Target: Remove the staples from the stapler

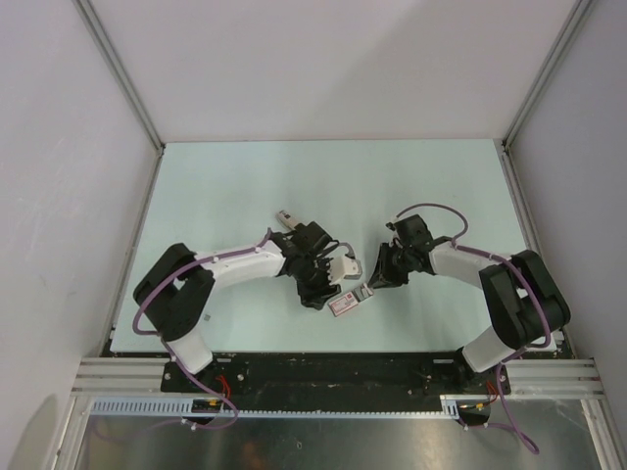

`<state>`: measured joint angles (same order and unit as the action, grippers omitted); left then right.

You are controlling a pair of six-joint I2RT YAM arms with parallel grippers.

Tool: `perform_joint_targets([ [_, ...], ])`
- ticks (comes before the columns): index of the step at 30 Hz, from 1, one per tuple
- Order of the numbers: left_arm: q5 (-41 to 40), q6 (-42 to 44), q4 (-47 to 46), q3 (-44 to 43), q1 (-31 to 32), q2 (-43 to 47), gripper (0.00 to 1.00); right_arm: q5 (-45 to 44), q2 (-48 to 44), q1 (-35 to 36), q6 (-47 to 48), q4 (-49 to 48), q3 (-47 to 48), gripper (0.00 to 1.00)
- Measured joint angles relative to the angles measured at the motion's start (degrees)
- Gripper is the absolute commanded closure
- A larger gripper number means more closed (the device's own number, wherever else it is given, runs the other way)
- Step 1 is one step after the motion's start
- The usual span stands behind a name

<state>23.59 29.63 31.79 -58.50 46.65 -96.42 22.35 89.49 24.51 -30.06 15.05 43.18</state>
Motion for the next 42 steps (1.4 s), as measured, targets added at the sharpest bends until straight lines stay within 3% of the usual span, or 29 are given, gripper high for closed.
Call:
perform_joint_targets([
  [14, -3.8, 1.0, -3.0, -1.7, 3.7, -4.1, 0.47, 2.5, 0.9, 0.0, -1.6, -3.4, -1.7, 0.81],
  [42, -5.9, 1.0, -4.7, -3.3, 4.4, -5.7, 0.48, 3.8, -0.1, 1.9, -4.5, -5.5, -3.3, 0.82],
])
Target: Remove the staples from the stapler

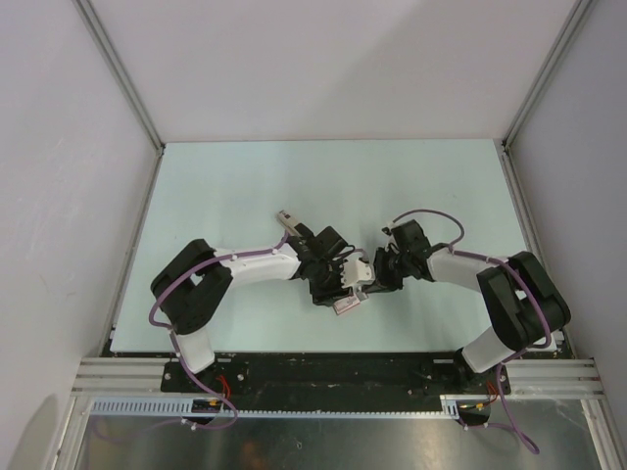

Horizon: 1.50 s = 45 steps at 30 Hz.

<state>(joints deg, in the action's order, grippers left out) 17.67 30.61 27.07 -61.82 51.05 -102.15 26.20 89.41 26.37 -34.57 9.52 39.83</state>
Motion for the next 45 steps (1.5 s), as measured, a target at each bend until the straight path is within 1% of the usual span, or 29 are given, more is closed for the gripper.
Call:
perform_joint_targets([
  [16, -0.8, 0.0, -0.4, 0.0, 0.0, -0.1, 0.48, 0.0, -0.4, 3.3, -1.4, 0.0, -0.1, 0.81],
  [19, -1.0, 0.0, -0.4, 0.0, 0.0, -0.1, 0.48, 0.0, -0.4, 3.8, -1.5, 0.0, -0.1, 0.79],
  [25, -1.0, 0.0, -0.4, 0.0, 0.0, -0.1, 0.48, 0.3, -0.4, 4.2, -1.8, -0.2, -0.3, 0.7],
  [31, -1.1, 0.0, -0.4, 0.0, 0.0, -0.1, 0.49, 0.9, -1.4, 3.1, -1.7, 0.7, -0.6, 0.65],
  [37, -1.1, 0.0, -0.5, 0.0, 0.0, -0.1, 0.49, 1.9, -3.5, 1.6, -1.8, 0.7, -0.6, 0.64],
  [45, -1.2, -0.1, -0.5, 0.0, 0.0, -0.1, 0.48, 3.1, -3.4, 3.7, -3.0, -1.2, -0.6, 0.64],
])
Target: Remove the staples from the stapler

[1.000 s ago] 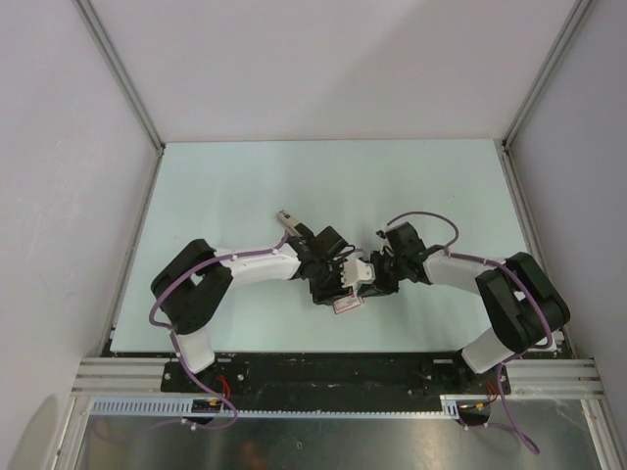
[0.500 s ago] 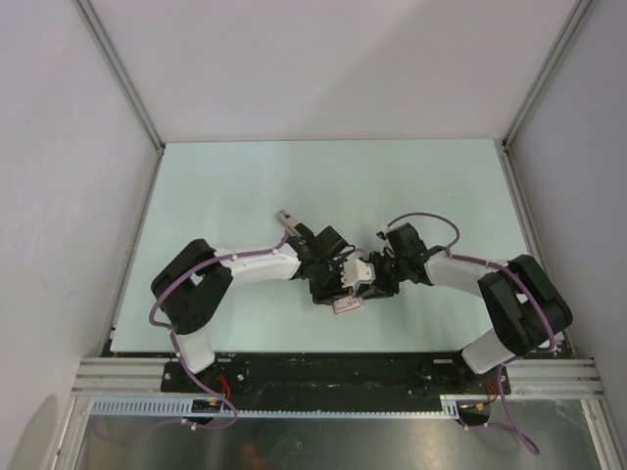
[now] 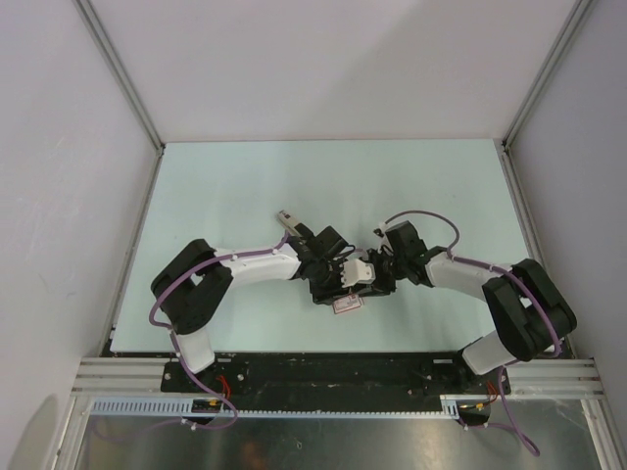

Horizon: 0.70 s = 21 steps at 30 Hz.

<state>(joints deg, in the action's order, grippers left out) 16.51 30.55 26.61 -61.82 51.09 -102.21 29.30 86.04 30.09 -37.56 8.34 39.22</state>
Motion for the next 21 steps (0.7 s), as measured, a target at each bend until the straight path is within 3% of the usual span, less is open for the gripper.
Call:
perform_joint_targets([
  [4, 0.0, -0.1, 0.0, 0.0, 0.0, 0.0, 0.4, 0.3, 0.1, 0.1, -0.3, -0.4, 0.0, 0.63],
  [7, -0.6, -0.2, 0.6, 0.0, -0.2, 0.6, 0.34, 0.3, -0.3, -0.8, -0.3, -0.1, 0.0, 0.55],
  [9, -1.1, -0.6, 2.1, -0.2, -0.9, 2.5, 0.18, 0.2, -1.5, -2.0, 0.1, 0.6, 0.0, 0.47],
  [12, -1.0, -0.7, 4.7, -1.6, -3.1, 6.9, 0.03, -0.2, -3.3, -3.8, 0.8, 1.6, 0.0, 0.2],
  [15, -0.7, -1.2, 7.5, -4.6, -8.0, 14.4, 0.01, -0.8, -4.7, -5.5, 2.2, 2.8, 0.1, 0.04],
  [21, 1.6, -2.6, 11.1, -7.4, -17.8, 28.9, 0.0, -3.4, -6.1, -7.5, 3.7, 6.6, 4.2, 0.01],
])
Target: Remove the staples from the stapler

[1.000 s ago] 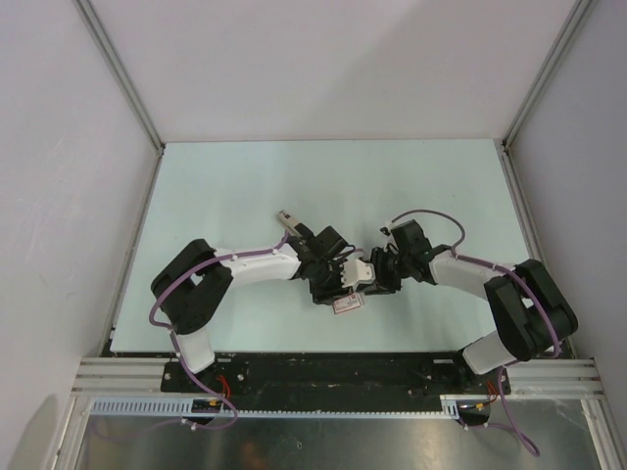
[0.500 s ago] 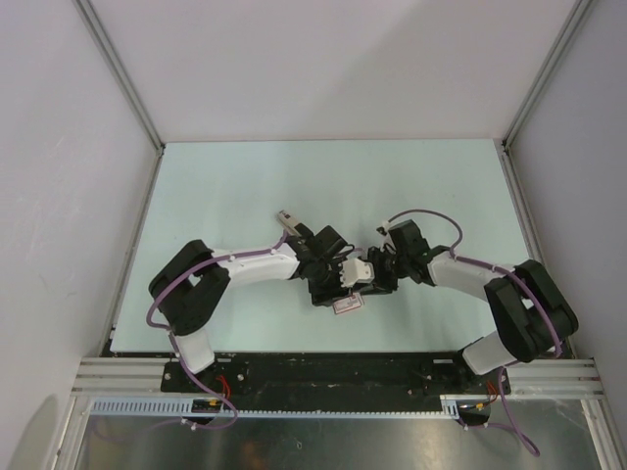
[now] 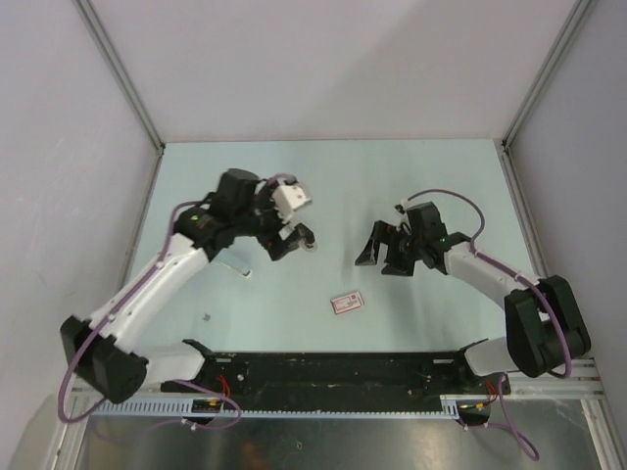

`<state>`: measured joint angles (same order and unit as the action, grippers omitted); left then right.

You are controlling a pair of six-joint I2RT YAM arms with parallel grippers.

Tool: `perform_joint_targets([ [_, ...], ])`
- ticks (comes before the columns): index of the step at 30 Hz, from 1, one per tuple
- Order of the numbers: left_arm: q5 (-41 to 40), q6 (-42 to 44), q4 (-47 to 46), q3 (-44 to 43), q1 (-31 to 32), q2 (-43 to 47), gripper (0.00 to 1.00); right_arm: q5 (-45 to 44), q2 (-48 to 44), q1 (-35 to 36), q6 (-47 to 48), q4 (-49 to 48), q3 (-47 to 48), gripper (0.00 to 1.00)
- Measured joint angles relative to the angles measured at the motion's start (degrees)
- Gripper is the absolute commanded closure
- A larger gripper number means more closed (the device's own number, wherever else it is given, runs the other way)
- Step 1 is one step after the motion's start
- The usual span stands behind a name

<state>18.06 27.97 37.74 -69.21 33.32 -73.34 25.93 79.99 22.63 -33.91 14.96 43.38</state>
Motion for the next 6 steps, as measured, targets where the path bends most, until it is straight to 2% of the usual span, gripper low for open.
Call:
perform_joint_targets([
  [6, 3.7, -2.8, 2.8, 0.8, -11.8, 7.9, 0.01, -0.9, -1.3, -0.6, 0.6, 0.5, 5.3, 0.01],
])
